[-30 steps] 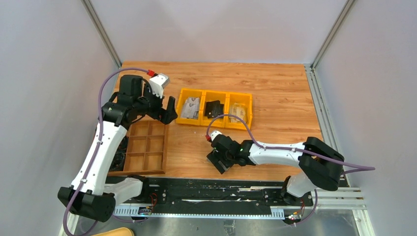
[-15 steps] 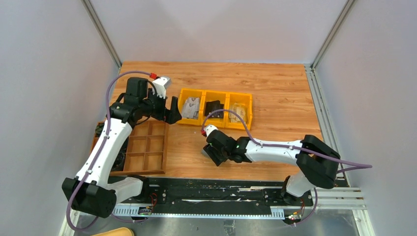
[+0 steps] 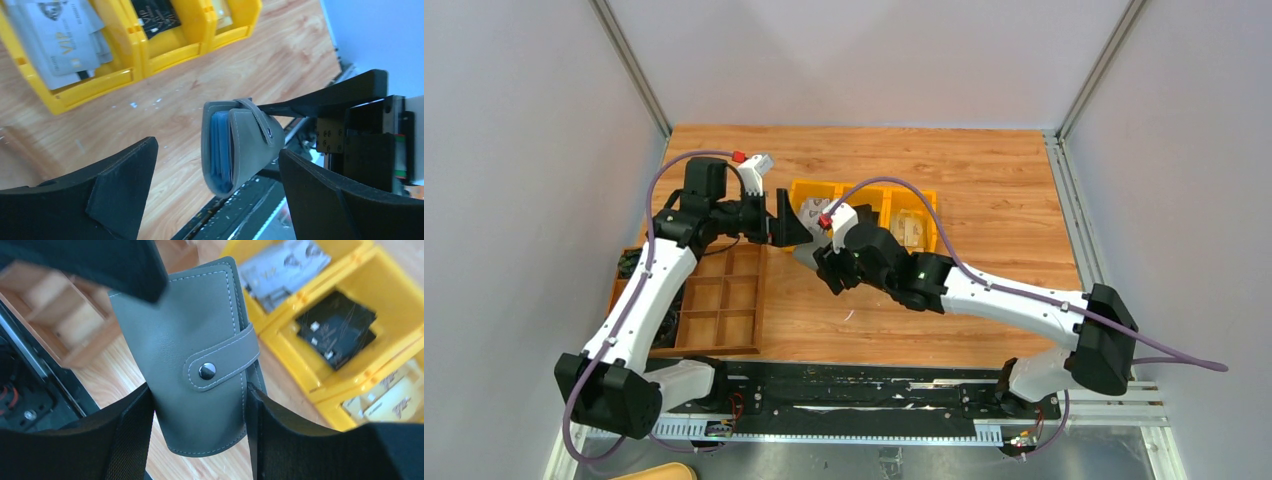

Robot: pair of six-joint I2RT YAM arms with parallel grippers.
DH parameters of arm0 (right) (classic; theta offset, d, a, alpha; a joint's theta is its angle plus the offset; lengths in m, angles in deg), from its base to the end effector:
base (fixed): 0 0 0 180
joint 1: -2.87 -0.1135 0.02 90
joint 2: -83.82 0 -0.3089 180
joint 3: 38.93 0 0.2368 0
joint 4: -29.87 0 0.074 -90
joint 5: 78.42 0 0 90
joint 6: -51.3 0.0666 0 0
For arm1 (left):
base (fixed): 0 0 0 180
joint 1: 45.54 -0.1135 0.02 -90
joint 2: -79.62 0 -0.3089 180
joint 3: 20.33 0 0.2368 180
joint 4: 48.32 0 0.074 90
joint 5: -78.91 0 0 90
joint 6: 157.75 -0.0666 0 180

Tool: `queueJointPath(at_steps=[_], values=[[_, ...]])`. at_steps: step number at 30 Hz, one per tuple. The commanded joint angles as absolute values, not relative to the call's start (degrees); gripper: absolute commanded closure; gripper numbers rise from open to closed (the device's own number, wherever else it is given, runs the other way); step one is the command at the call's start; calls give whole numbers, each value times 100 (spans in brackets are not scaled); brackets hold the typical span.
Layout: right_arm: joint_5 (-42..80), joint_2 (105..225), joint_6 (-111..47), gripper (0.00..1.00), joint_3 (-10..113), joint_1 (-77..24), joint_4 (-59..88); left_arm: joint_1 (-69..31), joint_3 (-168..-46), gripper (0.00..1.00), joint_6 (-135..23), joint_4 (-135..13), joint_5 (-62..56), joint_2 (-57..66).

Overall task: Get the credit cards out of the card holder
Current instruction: Open the card holder at the center of the board.

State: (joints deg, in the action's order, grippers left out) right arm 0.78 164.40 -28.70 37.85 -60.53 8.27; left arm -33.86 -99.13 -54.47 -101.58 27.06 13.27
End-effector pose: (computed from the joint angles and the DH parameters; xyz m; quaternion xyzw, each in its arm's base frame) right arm 0.1597 0.2910 0.3427 -0.3332 0.7744 0.2541 0.4741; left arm 0.2100 -0.0854 0.3649 0.1240 0.8612 -0.3751 0.3198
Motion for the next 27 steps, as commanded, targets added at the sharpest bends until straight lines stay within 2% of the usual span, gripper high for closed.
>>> queueJointPath(at_steps=[1, 6, 9, 11, 13, 17, 19, 22, 27], values=[[-57, 16541, -3242, 57, 4351, -6047, 1111, -3462, -9877, 0, -4971, -9880, 3519, 1233], [60, 16630, -3350, 59, 4498, -5906, 1351, -3515, -9778, 10, -4663, -9636, 3860, 1059], [109, 16631, -3311, 60, 4471, -5815, 1468, -3594, -9819, 33, -4592, -9551, 4131, 877], [153, 16599, -3254, 60, 4420, -5716, 1468, -3712, -9943, 55, -4632, -9669, 4267, 748], [326, 16534, -3141, 58, 4352, -5559, 1628, -3842, -10050, 73, -4768, -9838, 4269, 687], [1155, 16466, -2790, 40, 4277, -5121, 1785, -3990, -10142, 96, -4863, -9916, 4101, 636], [2024, 16443, -2373, 29, 4329, -4755, 1770, -3992, -10188, 100, -4884, -9908, 4172, 634], [3399, 16376, -1705, 27, 4311, -3926, 1891, -3992, -10406, 100, -5245, -10171, 4149, 636], [2533, 15773, -1914, 32, 3980, -3811, 1924, -3992, -10306, 100, -4927, -10011, 3524, 817]])
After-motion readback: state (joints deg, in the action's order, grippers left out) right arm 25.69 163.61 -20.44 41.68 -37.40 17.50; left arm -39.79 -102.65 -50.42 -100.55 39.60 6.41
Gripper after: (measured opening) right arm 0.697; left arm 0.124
